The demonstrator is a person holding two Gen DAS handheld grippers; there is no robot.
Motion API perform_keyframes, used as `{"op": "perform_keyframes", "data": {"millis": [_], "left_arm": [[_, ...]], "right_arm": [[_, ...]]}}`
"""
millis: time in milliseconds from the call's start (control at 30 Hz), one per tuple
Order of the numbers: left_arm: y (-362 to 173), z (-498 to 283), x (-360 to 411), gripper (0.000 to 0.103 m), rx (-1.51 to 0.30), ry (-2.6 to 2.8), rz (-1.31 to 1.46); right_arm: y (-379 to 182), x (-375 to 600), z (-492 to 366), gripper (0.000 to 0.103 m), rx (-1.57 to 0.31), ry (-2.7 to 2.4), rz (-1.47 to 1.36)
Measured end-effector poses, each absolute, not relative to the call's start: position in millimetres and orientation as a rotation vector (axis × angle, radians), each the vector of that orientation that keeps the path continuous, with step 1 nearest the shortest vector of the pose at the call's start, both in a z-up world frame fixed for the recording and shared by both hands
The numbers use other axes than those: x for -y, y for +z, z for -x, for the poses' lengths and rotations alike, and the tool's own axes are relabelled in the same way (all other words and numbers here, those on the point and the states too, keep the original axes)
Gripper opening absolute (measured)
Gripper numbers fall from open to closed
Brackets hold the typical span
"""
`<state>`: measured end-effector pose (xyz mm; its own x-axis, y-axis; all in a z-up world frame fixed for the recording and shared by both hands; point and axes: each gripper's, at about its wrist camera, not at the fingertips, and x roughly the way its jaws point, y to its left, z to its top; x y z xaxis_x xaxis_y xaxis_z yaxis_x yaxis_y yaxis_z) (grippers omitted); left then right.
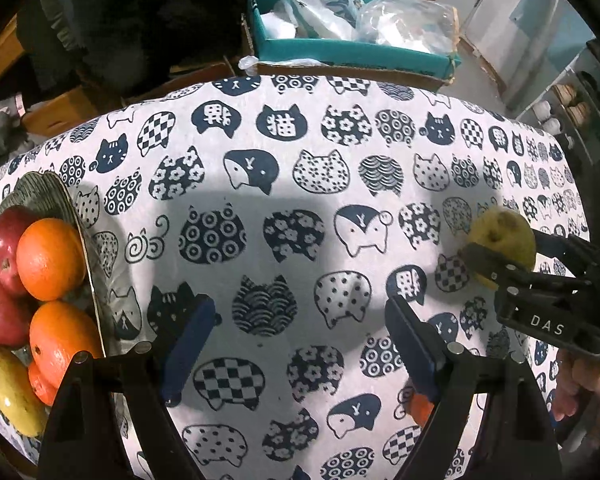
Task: Organize fruits
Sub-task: 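Grasp the small orange with the left tool while the right tool lifts the pear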
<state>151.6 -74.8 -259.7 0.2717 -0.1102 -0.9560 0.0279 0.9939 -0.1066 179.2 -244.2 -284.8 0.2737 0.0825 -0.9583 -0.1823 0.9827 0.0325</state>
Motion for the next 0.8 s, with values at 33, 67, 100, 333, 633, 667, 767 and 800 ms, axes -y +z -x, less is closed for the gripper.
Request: {"op": "perform_keyframes", "data": {"millis": [33, 67, 100, 333, 633, 667, 767, 800], "left_arm": [[-259, -150, 76, 0.088, -1.293, -0.098, 0.074], [-257, -148, 78, 0.088, -1.292, -0.105, 0.076], [-257, -146, 79, 0.088, -1.293, -0.112, 0.080], [-251, -130, 98, 0.088, -1.294, -0.175, 0.069], [-256, -107, 122, 0.088, -1.314, -0.212, 0.045], [-257, -105, 124, 0.088, -1.316, -0.216, 0.040], [-261, -98, 136, 0.088, -1.328, -0.237, 0.024], [-262, -97, 140, 0.088, -1.330, -0.241, 0.018]], "right_arm": [[-284, 246, -176, 0.079, -1.283, 0.176, 0.080], [-283, 247, -173, 0.079, -1.284, 0.175, 0.068], [-283, 249, -170, 0.079, -1.284, 0.173, 0.054], [-272, 269, -143, 0.079, -1.268, 0.140, -0.010], [-247, 297, -108, 0.079, -1.239, 0.101, -0.065], [-245, 301, -103, 0.079, -1.239, 0.099, -0.070], [-240, 311, -92, 0.079, -1.234, 0.094, -0.088], [-239, 314, -90, 0.079, -1.230, 0.089, -0.093]]}}
